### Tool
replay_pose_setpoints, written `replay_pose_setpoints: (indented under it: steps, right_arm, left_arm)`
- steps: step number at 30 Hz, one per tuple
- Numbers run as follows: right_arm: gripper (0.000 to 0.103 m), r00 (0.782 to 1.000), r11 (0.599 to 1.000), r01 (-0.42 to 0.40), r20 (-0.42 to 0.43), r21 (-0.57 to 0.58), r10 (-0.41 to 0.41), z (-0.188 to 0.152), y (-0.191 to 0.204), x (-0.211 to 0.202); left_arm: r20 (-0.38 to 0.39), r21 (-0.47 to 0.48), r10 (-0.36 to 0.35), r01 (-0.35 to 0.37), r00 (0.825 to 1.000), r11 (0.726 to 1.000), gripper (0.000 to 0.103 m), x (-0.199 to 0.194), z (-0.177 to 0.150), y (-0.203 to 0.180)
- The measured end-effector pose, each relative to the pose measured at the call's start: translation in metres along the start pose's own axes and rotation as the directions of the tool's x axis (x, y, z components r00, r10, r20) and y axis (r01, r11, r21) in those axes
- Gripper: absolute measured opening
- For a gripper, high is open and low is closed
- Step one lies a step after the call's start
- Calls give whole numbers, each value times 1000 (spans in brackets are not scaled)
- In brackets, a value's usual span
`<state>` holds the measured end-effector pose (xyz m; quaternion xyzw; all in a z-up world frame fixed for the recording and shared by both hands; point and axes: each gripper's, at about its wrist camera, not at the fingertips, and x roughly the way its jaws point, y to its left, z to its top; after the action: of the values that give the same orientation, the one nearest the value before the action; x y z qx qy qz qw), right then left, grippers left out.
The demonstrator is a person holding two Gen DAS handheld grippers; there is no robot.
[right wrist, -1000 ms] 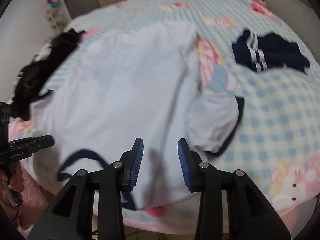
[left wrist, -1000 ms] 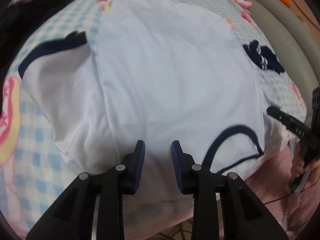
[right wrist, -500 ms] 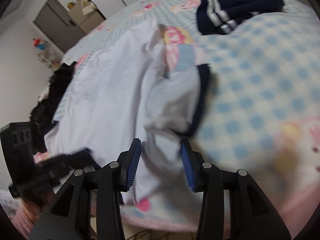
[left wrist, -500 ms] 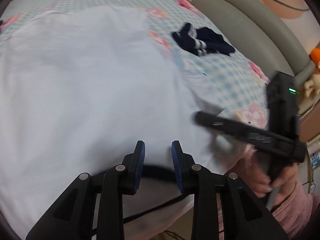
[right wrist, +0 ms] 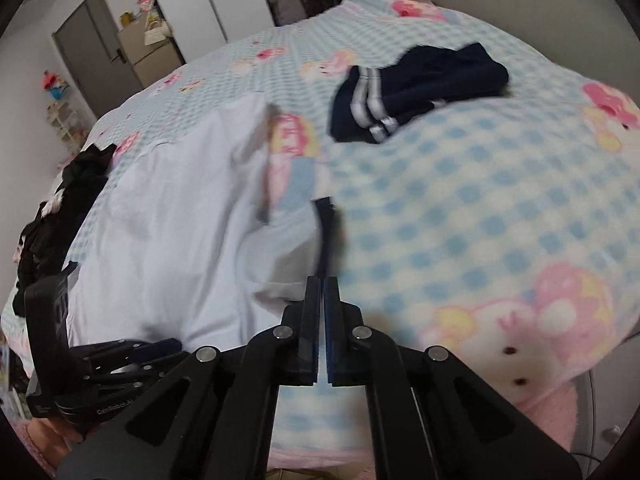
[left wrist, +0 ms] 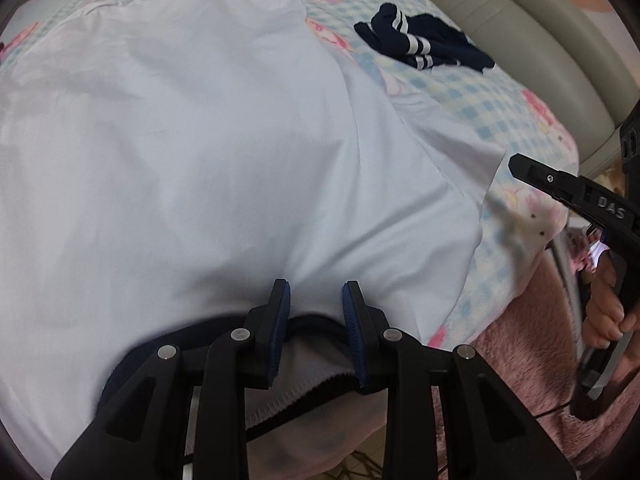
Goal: Fold clothes
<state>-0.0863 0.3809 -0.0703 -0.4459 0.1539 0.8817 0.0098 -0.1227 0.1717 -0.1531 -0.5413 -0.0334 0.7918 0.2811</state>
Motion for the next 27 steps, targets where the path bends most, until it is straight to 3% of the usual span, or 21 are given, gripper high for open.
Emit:
replay_pose_setpoints:
  steps: [4,6,9,11,13,15,18,21,23,25,26,27]
  right_arm:
    - [9,991,989,-122,-44,78,126,-7,-17,1]
    - [32,975,971,-206,-61,124,215,-11,-25,4]
    - [45,953,954,-265,-113,140,281,-17,-14,29]
    - [45,949,952,-250,-149,176,276,-22,-10,53]
    - [13,942,941,-257,-160,220,294,-25,-8,68]
    - [7,957,956,-226,-143,187,254,-23,0,65]
    - [3,992,995,-101,-77,7,101,-16,22,42]
    - [2,999,994,24,-35,-109,-28,-9,26,29]
    - [2,996,997,56,-61,-61,-60,-10,4,31]
    - [2,983,985,171,-65,-33,-173,-14,-15,34]
    - [3,980,981,192,-56,-3,-192,-15,-26,29]
    - [6,990,989,133,-58,57,-130,-14,-38,24]
  left_arm:
    - [35,10,-18,17,999,1000,30,-14,0,-7]
    - [66,14,-55,55,996,998,30,-23,3,-9]
    - [94,-7,-120,121,988,993,30,-24,14,-15]
    - [73,-8,-124,125,990,992,30,-16,19,-18]
    - [17,-10,-85,85,996,996,30,-3,19,-20]
    - [-24,4,-60,60,998,998,30,3,12,-22]
    - [-42,9,-39,40,998,999,30,4,4,-22]
    - [-48,-33,-49,47,998,998,29,7,1,-16]
    - [-64,-39,-52,50,997,998,29,5,0,-15]
    - [-67,-22,-45,44,997,999,29,5,2,-18]
    - [-68,-13,-42,41,997,999,30,5,4,-19]
    - [-69,-4,-39,38,997,999,30,5,5,-20]
